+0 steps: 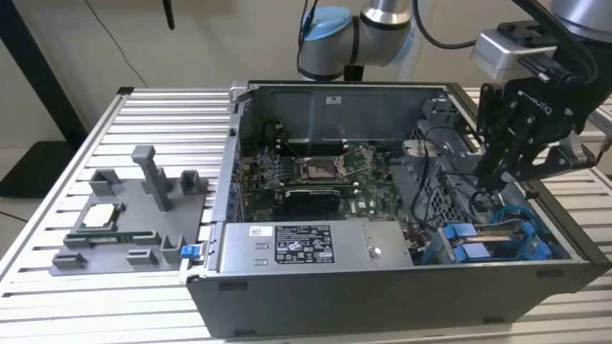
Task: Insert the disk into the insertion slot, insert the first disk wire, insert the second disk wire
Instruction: 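Insert the first disk wire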
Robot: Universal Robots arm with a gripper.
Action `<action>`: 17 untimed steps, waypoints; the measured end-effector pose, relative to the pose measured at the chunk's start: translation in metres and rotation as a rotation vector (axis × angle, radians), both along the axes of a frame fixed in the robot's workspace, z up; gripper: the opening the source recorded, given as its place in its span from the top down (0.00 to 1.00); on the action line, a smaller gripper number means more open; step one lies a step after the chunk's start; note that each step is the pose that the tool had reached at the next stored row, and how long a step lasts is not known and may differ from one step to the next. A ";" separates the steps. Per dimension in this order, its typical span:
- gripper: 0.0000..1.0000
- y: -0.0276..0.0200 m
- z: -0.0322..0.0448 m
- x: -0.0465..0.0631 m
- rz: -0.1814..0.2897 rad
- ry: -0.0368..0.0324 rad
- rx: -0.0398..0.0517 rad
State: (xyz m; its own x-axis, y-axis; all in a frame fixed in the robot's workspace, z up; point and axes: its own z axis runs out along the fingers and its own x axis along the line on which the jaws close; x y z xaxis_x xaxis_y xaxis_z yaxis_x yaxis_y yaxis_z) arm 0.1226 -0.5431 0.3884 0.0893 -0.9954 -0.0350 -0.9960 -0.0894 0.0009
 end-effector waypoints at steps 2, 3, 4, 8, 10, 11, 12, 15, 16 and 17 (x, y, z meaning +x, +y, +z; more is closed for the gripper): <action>0.00 -0.0002 -0.0009 0.000 0.001 -0.0034 0.0002; 0.00 -0.0003 -0.0015 0.000 0.001 -0.0073 0.0001; 0.00 -0.0003 -0.0022 0.000 0.001 -0.0114 0.0005; 0.00 -0.0002 -0.0042 0.000 0.002 -0.0248 0.0029; 0.00 -0.0002 -0.0045 0.000 0.002 -0.0266 0.0037; 0.00 -0.0002 -0.0047 0.000 0.002 -0.0272 0.0056; 0.00 -0.0002 -0.0048 0.000 0.002 -0.0278 0.0082; 1.00 -0.0001 -0.0051 0.000 0.002 -0.0289 0.0199; 1.00 -0.0001 -0.0052 0.000 0.001 -0.0292 0.0230; 1.00 -0.0001 -0.0052 0.000 0.001 -0.0294 0.0251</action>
State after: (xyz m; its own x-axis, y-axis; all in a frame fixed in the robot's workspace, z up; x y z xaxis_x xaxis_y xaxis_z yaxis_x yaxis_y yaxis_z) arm 0.1222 -0.5432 0.3832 0.0921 -0.9941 -0.0573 -0.9954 -0.0904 -0.0307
